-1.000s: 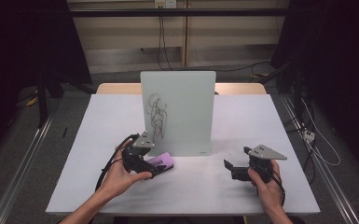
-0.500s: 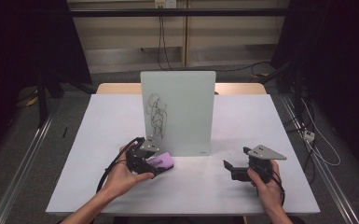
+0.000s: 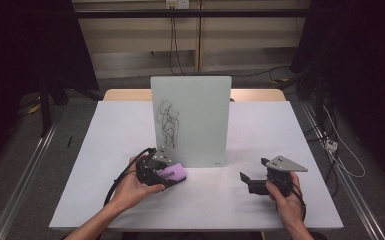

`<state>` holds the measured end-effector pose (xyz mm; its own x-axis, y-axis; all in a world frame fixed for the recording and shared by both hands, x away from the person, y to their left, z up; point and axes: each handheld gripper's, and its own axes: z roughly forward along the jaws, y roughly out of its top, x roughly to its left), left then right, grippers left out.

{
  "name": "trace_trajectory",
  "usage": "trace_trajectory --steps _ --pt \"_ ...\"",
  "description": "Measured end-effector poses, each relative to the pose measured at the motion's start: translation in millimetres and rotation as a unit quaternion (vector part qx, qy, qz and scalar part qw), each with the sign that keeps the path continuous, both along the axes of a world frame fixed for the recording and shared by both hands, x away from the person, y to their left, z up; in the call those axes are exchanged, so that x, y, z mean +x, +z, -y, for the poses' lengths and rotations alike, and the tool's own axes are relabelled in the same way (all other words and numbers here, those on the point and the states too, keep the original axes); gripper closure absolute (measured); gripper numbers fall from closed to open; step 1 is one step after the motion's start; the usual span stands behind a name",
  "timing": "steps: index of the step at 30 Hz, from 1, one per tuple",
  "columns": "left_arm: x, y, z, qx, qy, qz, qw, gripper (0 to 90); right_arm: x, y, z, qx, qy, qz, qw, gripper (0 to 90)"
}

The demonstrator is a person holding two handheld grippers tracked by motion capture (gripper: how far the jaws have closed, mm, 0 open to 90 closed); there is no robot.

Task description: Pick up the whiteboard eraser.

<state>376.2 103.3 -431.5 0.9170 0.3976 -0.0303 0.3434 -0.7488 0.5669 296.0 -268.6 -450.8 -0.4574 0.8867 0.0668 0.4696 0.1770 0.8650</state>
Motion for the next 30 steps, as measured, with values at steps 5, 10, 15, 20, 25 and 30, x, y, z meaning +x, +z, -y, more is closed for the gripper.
trace_trajectory --steps 5,10,15,20,25,30 --pt "0.7 -2.4 -0.3 0.013 -0.008 -0.012 0.9998 36.8 0.4 -0.2 0.6 0.0 -0.001 0.0 1.0 6.9" --pt "0.5 -2.6 0.6 0.012 -0.007 -0.01 0.9999 40.3 0.3 -0.2 0.3 0.0 0.0 -0.001 1.0 6.9" --pt "1.0 -2.9 0.6 0.017 -0.012 -0.011 0.9997 40.3 0.5 -0.3 0.3 0.0 -0.001 -0.002 1.0 7.0" --pt "1.7 -3.7 1.0 0.019 -0.013 -0.013 0.9996 40.3 0.5 -0.2 0.3 0.0 -0.001 -0.002 1.0 7.0" --pt "1.7 -3.4 0.9 0.017 -0.012 -0.018 0.9996 40.9 0.3 -0.2 0.0 -0.001 -0.001 -0.001 1.0 7.0" --pt "-0.1 -0.5 -1.7 -0.005 0.0 -0.012 0.9999 40.9 0.1 0.1 0.4 0.0 -0.001 -0.001 1.0 7.0"
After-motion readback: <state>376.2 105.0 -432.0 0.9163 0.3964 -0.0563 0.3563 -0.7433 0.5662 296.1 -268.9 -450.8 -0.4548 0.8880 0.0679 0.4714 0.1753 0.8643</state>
